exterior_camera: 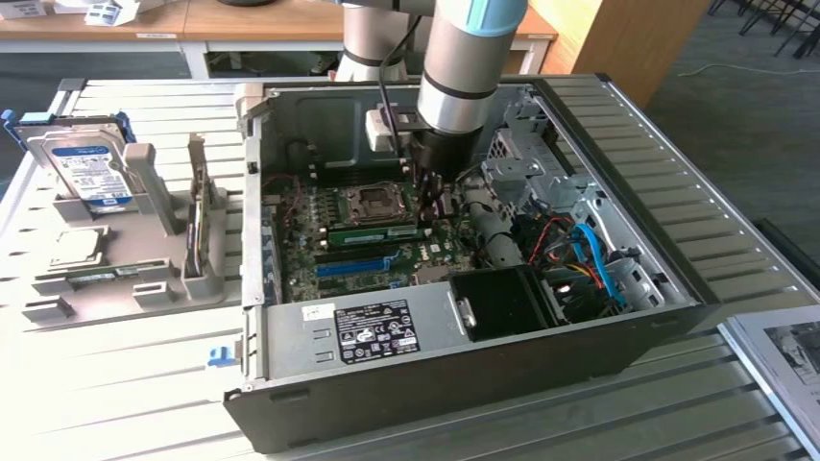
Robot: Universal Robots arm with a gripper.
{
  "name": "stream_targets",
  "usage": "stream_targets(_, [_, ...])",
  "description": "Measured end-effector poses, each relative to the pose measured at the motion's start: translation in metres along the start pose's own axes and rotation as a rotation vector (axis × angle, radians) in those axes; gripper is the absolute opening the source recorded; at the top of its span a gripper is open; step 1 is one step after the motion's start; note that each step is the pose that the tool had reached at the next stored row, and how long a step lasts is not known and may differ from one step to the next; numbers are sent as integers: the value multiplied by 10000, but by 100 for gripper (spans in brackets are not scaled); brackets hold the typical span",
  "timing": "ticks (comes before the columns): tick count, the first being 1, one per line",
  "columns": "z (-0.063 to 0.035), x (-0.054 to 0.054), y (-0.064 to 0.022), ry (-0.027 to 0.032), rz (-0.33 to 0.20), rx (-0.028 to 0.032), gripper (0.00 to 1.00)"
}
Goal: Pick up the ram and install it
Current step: 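Press down the ram until it locks into place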
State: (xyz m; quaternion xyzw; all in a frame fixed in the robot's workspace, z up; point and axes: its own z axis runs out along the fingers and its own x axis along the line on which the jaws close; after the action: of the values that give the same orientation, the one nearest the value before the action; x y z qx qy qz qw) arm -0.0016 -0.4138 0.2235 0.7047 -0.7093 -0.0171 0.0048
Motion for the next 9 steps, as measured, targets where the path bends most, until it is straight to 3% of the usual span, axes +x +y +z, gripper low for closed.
stream_targets(9, [7,0,0,-1,0,0,10])
